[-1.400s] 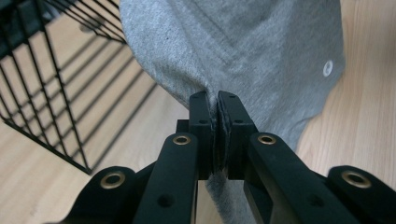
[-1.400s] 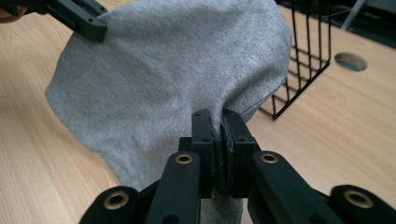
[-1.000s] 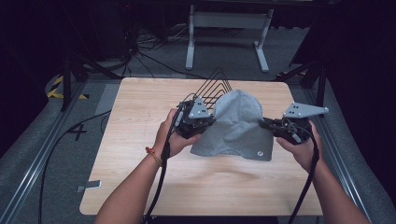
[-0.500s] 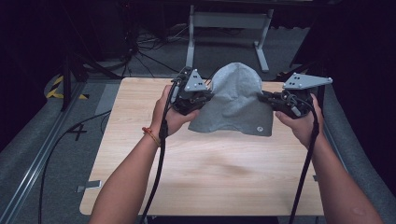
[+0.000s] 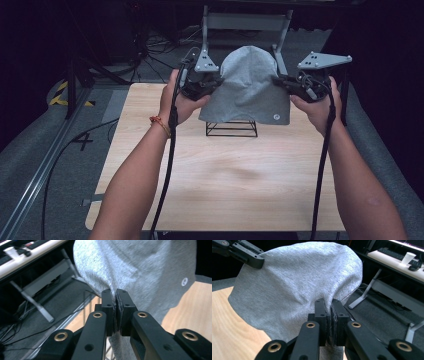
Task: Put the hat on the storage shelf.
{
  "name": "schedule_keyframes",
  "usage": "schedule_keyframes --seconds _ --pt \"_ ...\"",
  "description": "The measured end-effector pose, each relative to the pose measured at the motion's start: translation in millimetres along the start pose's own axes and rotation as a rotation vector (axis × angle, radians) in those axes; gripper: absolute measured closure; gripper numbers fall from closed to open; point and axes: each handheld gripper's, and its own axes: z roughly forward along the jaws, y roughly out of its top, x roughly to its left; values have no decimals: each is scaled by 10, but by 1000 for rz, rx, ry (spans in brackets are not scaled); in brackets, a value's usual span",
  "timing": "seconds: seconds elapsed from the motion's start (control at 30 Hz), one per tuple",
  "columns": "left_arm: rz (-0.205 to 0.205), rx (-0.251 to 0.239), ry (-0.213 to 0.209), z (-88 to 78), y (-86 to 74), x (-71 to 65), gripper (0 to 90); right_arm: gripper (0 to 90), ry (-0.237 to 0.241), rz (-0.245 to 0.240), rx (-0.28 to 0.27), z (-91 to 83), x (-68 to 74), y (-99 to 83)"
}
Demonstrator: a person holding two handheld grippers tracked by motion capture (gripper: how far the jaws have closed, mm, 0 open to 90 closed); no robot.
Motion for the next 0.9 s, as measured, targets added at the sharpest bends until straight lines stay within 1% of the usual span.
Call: schedule_keyframes --seconds 0.07,0.1,0.13,0.17,0.23,0.27,0.33,0.4,0.43,0.47,0.5,0.53,0.57,0.63,0.67,0.7,0.73,0.8,0.87,0.9 --pt "-25 -20 11 -8 4 55 857 850 -8 -7 -1 38 -34 61" --pt "-47 -38 -1 -10 6 93 857 850 -15 -10 -4 54 -52 91" --pt "-62 -49 -2 -10 14 120 857 850 -15 -5 -9 66 -66 121" --pt "-63 -52 9 -6 28 143 857 850 -20 -11 -9 82 -84 150" --pt "-67 -52 9 0 60 190 857 850 -28 -12 -12 114 -116 205" --pt "-61 -51 21 1 81 208 857 850 -37 -19 -13 128 -129 230" --pt "-67 -61 18 2 118 255 857 850 -38 -11 -24 150 -166 274" --pt "-53 -52 41 22 150 283 857 849 -46 -14 -30 174 -204 312" --pt "-61 -50 38 39 159 299 857 849 -51 -13 -29 193 -226 325" --pt "-46 -40 45 54 168 321 857 849 -55 -10 -29 211 -252 336" --pt "-50 -41 49 71 170 337 857 850 -57 -6 -27 232 -274 343" --pt "-64 -43 49 94 170 349 857 849 -62 -4 -23 252 -292 347" --pt "-60 -45 52 113 169 370 857 849 -67 -4 -21 273 -312 350" --pt "-65 -35 63 156 166 404 857 849 -73 -2 -20 314 -348 347" --pt "-76 -42 56 179 163 422 857 849 -77 2 -17 334 -365 344" --pt "-77 -43 53 192 160 434 857 849 -79 2 -16 361 -384 338" --pt "-81 -42 58 213 152 441 856 849 -79 4 -15 377 -394 333" --pt "-77 -25 63 261 134 462 857 849 -84 12 -13 425 -415 318" --pt "-81 -16 70 312 111 484 856 849 -85 15 1 483 -435 299" --pt "-91 -17 67 334 97 496 856 849 -89 17 5 508 -443 291"
